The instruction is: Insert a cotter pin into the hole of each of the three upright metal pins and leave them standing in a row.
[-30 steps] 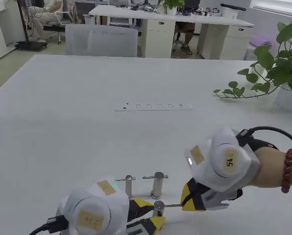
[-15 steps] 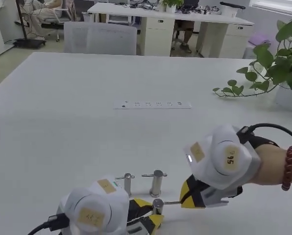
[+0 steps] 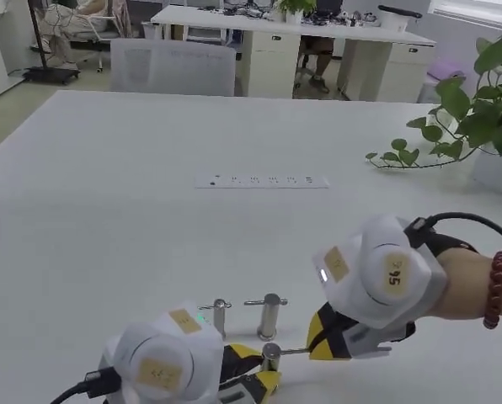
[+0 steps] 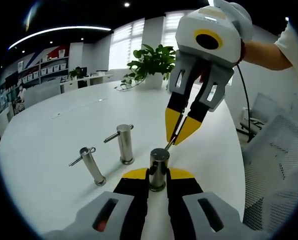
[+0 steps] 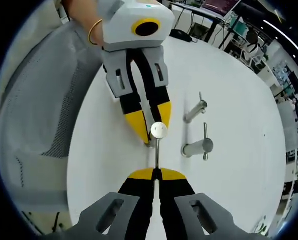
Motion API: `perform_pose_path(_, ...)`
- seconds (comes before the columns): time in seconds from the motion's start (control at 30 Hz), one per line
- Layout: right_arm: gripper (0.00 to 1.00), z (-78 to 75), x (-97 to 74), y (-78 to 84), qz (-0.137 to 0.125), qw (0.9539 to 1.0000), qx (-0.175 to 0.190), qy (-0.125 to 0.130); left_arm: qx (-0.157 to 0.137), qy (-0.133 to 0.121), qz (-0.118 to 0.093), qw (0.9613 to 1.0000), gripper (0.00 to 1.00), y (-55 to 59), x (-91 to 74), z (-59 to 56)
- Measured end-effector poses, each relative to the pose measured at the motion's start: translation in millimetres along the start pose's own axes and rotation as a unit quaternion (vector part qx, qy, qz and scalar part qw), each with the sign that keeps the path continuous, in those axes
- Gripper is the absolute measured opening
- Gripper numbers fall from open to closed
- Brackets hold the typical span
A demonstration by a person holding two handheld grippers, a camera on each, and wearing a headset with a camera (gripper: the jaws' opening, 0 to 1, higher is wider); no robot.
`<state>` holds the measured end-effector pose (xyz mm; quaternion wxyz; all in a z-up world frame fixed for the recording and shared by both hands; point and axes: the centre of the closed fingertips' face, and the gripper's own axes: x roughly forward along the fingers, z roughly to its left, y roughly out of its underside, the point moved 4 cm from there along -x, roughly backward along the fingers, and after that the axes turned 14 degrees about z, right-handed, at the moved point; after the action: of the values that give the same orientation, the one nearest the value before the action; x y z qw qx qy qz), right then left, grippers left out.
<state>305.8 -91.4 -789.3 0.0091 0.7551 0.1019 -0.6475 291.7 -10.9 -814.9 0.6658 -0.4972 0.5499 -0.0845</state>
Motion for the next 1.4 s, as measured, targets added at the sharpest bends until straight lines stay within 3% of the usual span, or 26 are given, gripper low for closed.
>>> perform_pose_path(0.67, 0.04, 0.8, -1.0, -5.5, 0.007, 1.0000, 0.004, 0.004, -0.010, 0.003, 0.000, 0.9999, 0.12, 3.0, 3.7, 0.9)
perform_pose_path(0.8, 0.04, 2.0, -1.7, -5.3, -0.003, 0.9999, 0.012, -0.001, -0.009, 0.003, 0.001, 1.0000, 0.11, 3.5, 4.1, 1.0)
perform_pose_path(0.93, 0.04, 1.9, -5.0, -12.5, -0.049, 0.9978, 0.040, -0.020, -0.010, 0.006, 0.001, 0.9999, 0.11, 3.7, 4.5, 1.0)
perform_pose_path(1.03, 0.04, 2.1, -4.1, -14.1, -0.038, 0.9989, 0.025, -0.011, -0.011, 0.007, 0.000, 0.9999, 0.11, 3.5, 4.8, 0.5)
perform_pose_path(1.4, 0.04, 1.4, -2.8, -24.4, -0.044, 0.9987, 0.023, -0.010, -0.022, 0.013, -0.005, 0.9996, 0.12, 4.4, 5.5, 0.6)
